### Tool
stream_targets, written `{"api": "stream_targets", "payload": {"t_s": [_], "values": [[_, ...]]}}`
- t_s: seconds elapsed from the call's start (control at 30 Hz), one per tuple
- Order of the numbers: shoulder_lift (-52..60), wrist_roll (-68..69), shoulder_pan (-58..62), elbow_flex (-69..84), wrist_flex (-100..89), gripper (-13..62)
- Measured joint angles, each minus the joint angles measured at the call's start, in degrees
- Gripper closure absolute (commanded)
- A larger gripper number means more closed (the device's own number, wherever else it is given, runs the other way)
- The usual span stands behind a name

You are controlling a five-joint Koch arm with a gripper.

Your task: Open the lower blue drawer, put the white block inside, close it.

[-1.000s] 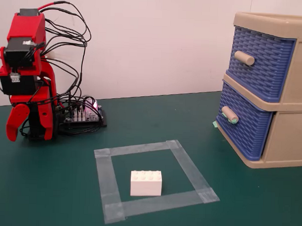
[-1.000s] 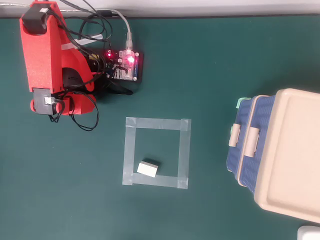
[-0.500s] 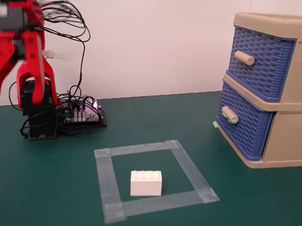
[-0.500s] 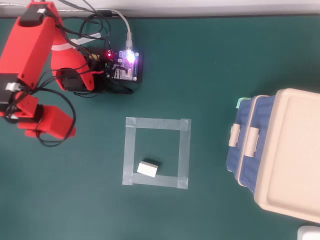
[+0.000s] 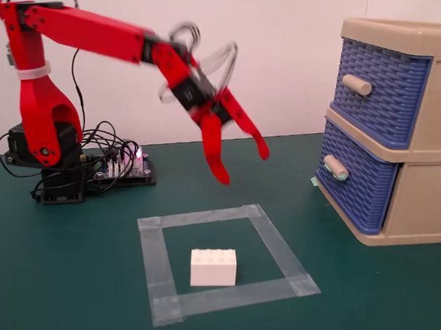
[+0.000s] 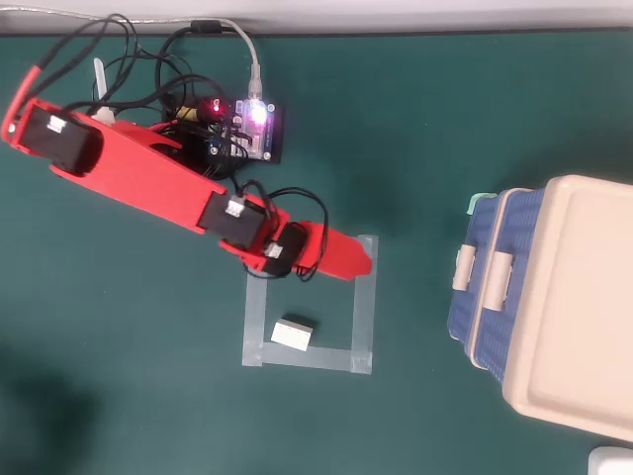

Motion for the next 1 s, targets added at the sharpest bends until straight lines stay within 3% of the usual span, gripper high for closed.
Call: {"api": "stream_targets", "payload": {"t_s": [0.17,0.3,0.57,1.0], "values": [[-1.32,0.18,-2.99,22.85,-42.63,16.1],[-13.54,0.53,-5.54,23.91,-73.04,16.7],[-38.32,0.7,-4.83,-2.9,-77.08,18.2],[-45.44,2.55,-7.38,-18.11,-77.17,22.9]]}}
